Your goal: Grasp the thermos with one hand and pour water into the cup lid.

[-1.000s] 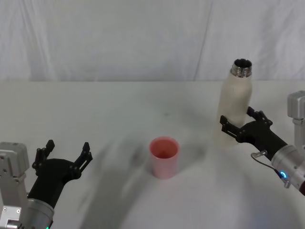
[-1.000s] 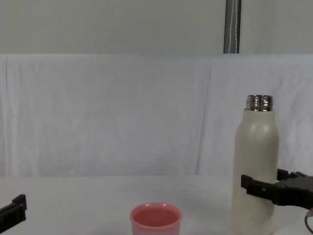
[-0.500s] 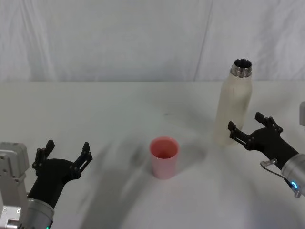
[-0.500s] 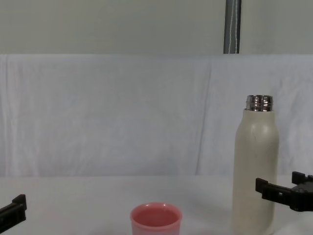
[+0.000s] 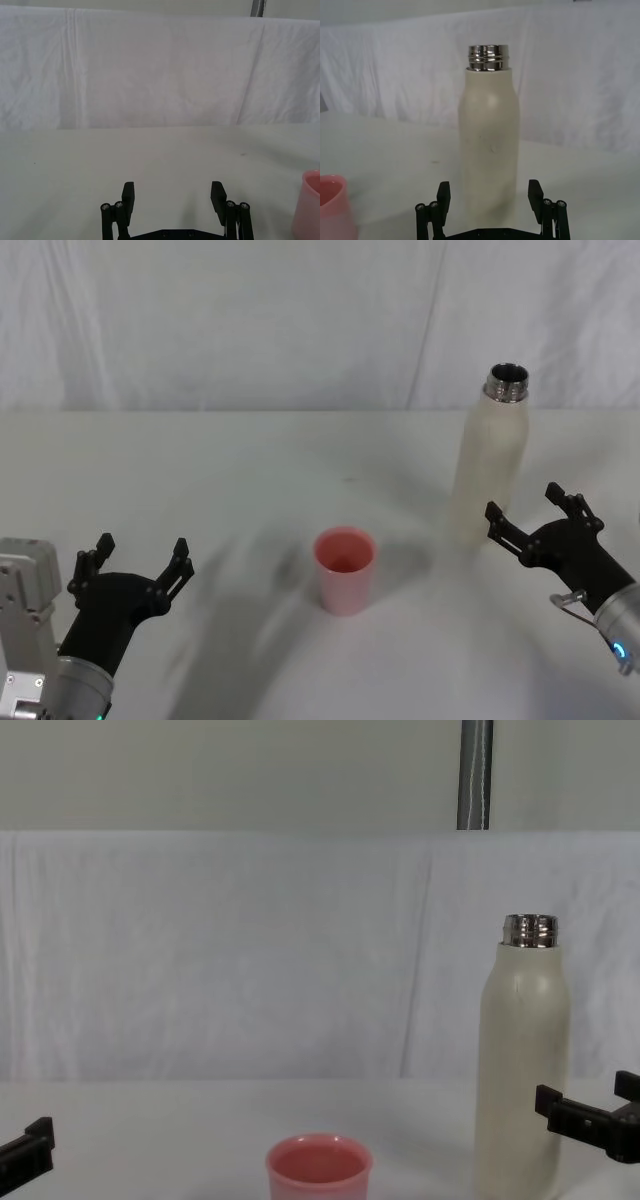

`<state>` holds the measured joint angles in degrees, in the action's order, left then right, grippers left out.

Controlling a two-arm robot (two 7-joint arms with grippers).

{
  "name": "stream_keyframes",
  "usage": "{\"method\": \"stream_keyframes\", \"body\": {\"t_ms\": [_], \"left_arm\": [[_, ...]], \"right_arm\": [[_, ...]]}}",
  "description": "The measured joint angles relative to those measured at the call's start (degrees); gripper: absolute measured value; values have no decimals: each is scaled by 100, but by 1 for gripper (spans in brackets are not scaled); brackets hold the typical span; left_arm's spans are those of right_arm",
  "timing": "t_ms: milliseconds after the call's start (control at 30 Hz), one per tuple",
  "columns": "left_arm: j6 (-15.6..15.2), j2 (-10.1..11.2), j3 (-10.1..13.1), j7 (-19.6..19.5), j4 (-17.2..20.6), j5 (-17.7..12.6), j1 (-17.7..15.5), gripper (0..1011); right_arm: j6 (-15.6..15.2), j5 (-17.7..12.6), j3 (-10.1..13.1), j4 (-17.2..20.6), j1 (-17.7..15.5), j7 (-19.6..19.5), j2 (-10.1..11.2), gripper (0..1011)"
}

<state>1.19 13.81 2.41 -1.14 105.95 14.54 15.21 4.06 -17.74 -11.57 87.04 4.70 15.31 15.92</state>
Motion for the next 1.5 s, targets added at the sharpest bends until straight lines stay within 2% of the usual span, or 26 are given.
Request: {"method": "stream_keyframes", "body": {"t_ms": [133,433,1500], "left_arm": [[0,0,0,0,0,0,0,1001],[0,0,0,0,0,0,0,1001],[0,0,0,0,0,0,0,1001]], "right_arm": [[209,133,-15,39,-115,-45,-65,1003],[450,155,5,60,-306,18,-157,1003],[489,240,-36,-55,-324,170,-181,1003]]}}
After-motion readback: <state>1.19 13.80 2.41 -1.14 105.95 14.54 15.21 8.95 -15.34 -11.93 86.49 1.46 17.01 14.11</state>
